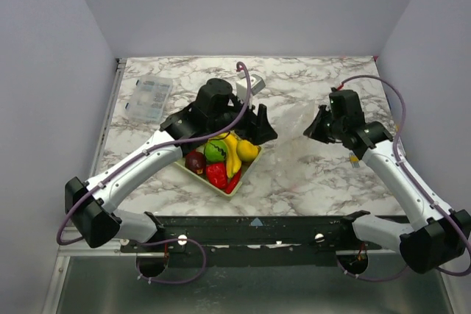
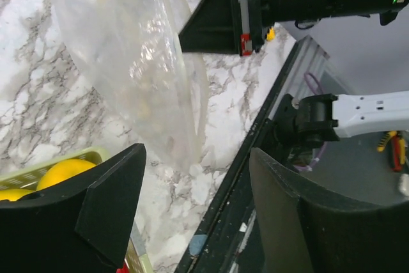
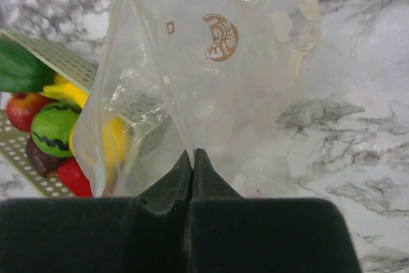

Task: Place the food in the zip-top bag and seal the zipper
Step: Open the zipper of the food storage bag at the center of the board.

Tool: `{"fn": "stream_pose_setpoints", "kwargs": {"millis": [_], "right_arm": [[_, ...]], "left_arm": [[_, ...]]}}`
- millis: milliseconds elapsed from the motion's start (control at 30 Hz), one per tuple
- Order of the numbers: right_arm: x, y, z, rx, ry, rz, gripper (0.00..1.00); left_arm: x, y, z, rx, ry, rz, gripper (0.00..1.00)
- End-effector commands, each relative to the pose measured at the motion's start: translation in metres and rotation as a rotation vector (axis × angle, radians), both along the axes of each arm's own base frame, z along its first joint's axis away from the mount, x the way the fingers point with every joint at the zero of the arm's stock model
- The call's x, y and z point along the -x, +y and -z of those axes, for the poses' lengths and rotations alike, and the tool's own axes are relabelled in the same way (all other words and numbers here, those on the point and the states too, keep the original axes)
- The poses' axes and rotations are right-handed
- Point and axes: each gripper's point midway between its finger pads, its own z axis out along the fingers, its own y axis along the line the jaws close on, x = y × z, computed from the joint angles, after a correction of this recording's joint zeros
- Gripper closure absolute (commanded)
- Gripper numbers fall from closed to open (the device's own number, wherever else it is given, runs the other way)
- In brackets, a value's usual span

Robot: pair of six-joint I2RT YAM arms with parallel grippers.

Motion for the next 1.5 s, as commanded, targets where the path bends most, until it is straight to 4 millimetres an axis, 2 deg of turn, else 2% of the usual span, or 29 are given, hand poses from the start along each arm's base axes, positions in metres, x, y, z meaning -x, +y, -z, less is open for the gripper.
{"fn": "stream_pose_setpoints", "kwargs": {"millis": [0, 167, 333, 467, 567, 733, 767, 867, 900, 1000, 1033, 1067, 1100, 1167, 1233, 1333, 1467], "right_arm": [[0.025, 0.02, 0.025, -0.05, 0.098, -0.103, 0.99], [0.035, 0.038, 0.022, -0.143, 0.082, -0.177, 0.99], [0.042, 0.036, 0.02, -0.146, 0.072, -0.18, 0.99], [0.045, 0.039, 0.015, -0.159, 0.065, -0.2, 0.99], [0.047, 0.038, 0.009, -0.166, 0.044, -0.203, 0.99], [0.047, 0.037, 0.006, -0.168, 0.031, -0.195, 0.99], [0.047, 0.037, 0.007, -0.167, 0.032, -0.196, 0.99], [0.047, 0.034, 0.01, -0.152, 0.034, -0.187, 0.99], [0.048, 0.032, 0.012, -0.14, 0.038, -0.181, 0.99], [0.046, 0.026, 0.019, -0.102, 0.045, -0.143, 0.99], [0.047, 0.026, 0.022, -0.09, 0.058, -0.131, 0.99], [0.048, 0.027, 0.026, -0.07, 0.07, -0.119, 0.98], [0.05, 0.027, 0.03, -0.048, 0.084, -0.103, 0.94], [0.051, 0.023, 0.04, 0.036, 0.095, -0.06, 0.75], [0.054, 0.024, 0.044, 0.093, 0.09, -0.054, 0.64], [0.056, 0.022, 0.042, 0.167, 0.062, -0.015, 0.59], [0.053, 0.03, 0.037, 0.19, 0.044, -0.036, 0.57]], "left_arm": [[-0.005, -0.005, 0.019, -0.119, -0.089, -0.067, 0.3], [0.007, -0.026, 0.032, -0.154, -0.025, -0.137, 0.21], [0.005, -0.044, 0.05, -0.154, 0.054, -0.214, 0.21], [-0.006, -0.047, 0.067, -0.261, -0.032, -0.306, 0.22], [-0.02, -0.039, 0.074, -0.358, -0.091, -0.372, 0.23], [-0.017, -0.049, 0.084, -0.396, -0.074, -0.322, 0.24], [-0.018, -0.05, 0.086, -0.401, -0.069, -0.319, 0.29], [-0.021, -0.052, 0.09, -0.409, -0.053, -0.317, 0.59], [-0.02, -0.053, 0.091, -0.401, -0.036, -0.307, 0.65], [-0.013, -0.064, 0.095, -0.32, 0.085, -0.222, 0.9], [-0.009, -0.068, 0.095, -0.279, 0.14, -0.189, 0.95], [-0.005, -0.072, 0.096, -0.242, 0.195, -0.152, 0.98], [-0.004, -0.074, 0.097, -0.214, 0.237, -0.137, 1.0], [-0.004, -0.077, 0.095, -0.163, 0.289, -0.111, 1.0], [-0.003, -0.079, 0.097, -0.143, 0.313, -0.092, 1.0], [-0.005, -0.079, 0.1, -0.134, 0.347, -0.091, 1.0], [-0.009, -0.075, 0.105, -0.117, 0.383, -0.097, 1.0]]}}
